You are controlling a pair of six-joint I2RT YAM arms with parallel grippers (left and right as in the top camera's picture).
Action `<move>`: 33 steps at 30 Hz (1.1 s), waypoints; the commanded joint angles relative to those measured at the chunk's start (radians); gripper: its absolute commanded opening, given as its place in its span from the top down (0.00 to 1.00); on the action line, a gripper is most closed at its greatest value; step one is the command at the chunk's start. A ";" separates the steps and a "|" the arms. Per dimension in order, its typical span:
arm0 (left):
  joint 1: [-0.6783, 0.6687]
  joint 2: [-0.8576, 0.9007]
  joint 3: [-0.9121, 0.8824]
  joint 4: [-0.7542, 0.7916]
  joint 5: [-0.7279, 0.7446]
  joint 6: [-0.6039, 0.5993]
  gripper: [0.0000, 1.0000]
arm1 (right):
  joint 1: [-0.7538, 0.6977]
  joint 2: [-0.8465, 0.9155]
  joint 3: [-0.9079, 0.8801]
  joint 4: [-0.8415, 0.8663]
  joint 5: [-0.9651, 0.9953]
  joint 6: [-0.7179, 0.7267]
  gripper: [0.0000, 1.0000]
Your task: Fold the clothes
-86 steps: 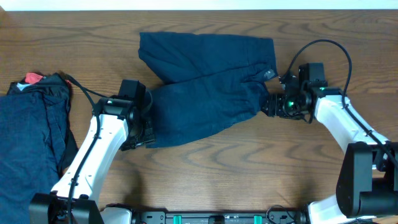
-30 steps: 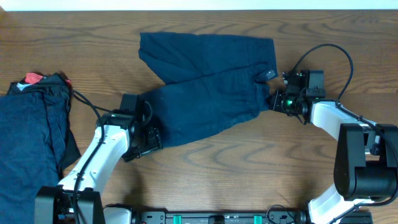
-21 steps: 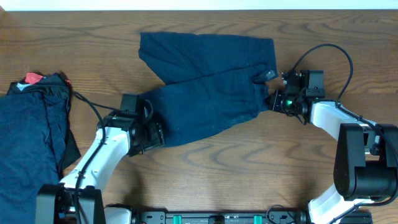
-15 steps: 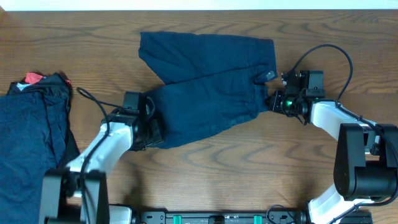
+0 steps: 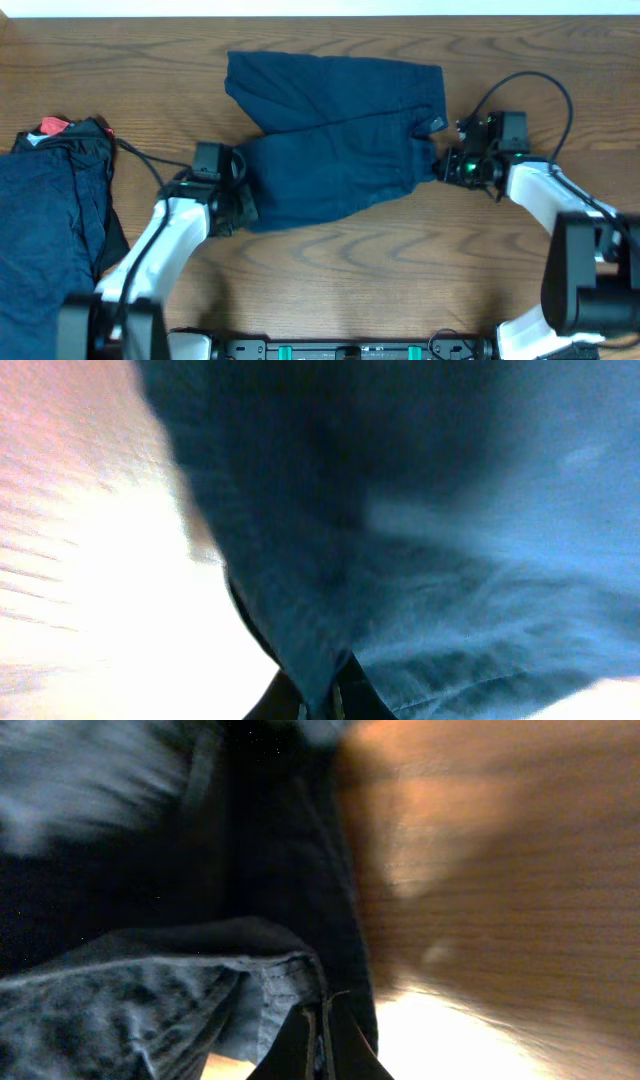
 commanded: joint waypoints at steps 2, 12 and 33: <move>0.001 -0.162 0.133 -0.050 -0.087 0.020 0.94 | -0.020 -0.127 0.126 -0.098 0.077 -0.100 0.99; 0.001 -0.344 0.455 -0.248 -0.291 0.096 0.94 | -0.085 -0.300 0.370 -0.230 0.111 -0.097 0.99; 0.002 -0.224 0.805 -0.240 -0.317 0.115 0.94 | -0.188 -0.352 0.736 -0.559 0.101 -0.129 0.99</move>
